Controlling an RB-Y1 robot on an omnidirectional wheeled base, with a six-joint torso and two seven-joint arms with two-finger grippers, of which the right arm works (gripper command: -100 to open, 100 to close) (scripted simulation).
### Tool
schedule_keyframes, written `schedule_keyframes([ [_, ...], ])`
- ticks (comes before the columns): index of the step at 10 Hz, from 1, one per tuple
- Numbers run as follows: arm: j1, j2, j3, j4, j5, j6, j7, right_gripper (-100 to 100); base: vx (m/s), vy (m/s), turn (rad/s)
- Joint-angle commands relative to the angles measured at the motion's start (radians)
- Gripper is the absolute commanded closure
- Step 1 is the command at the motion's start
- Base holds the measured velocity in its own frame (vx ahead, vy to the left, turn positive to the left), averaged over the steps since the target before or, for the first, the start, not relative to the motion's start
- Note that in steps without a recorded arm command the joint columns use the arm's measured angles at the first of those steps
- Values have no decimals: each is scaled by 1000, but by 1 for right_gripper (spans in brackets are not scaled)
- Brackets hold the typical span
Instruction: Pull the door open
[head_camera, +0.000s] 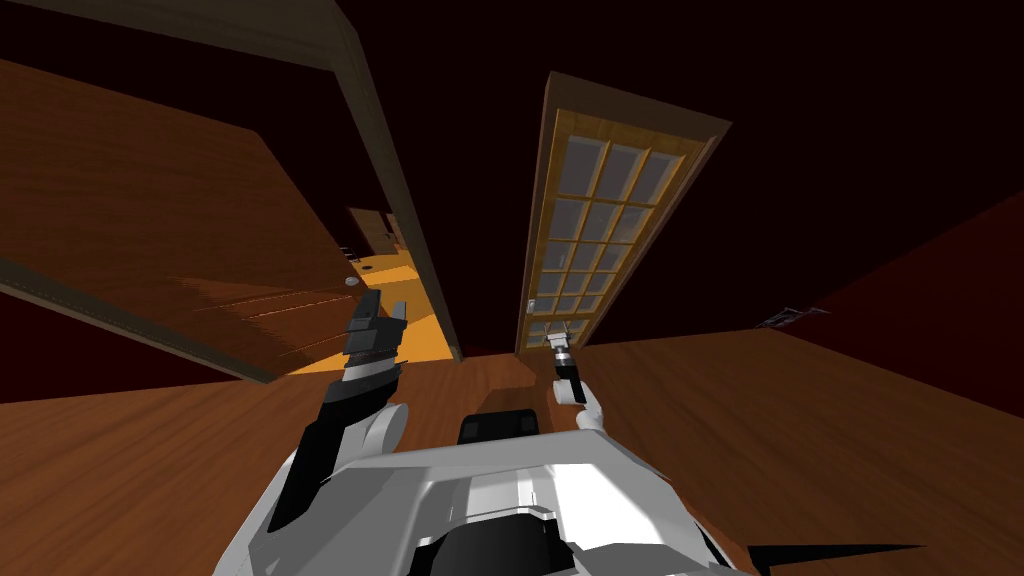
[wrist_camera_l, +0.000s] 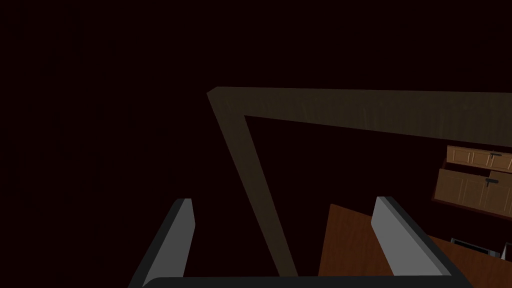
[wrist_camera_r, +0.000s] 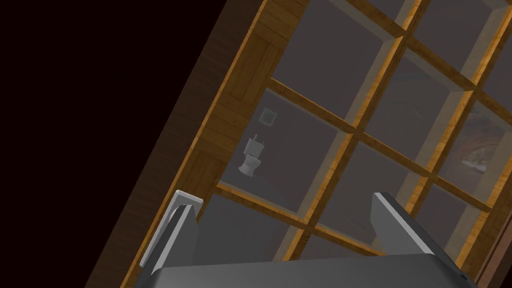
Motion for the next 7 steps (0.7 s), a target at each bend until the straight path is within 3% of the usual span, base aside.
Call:
schedule_keyframes([
  [1, -21, -4, 1, 50, -7, -13, -50, -100, 75, -15, 93],
  [7, -64, -12, 3, 190, -22, -31, -153, -100, 58, -23, 53],
])
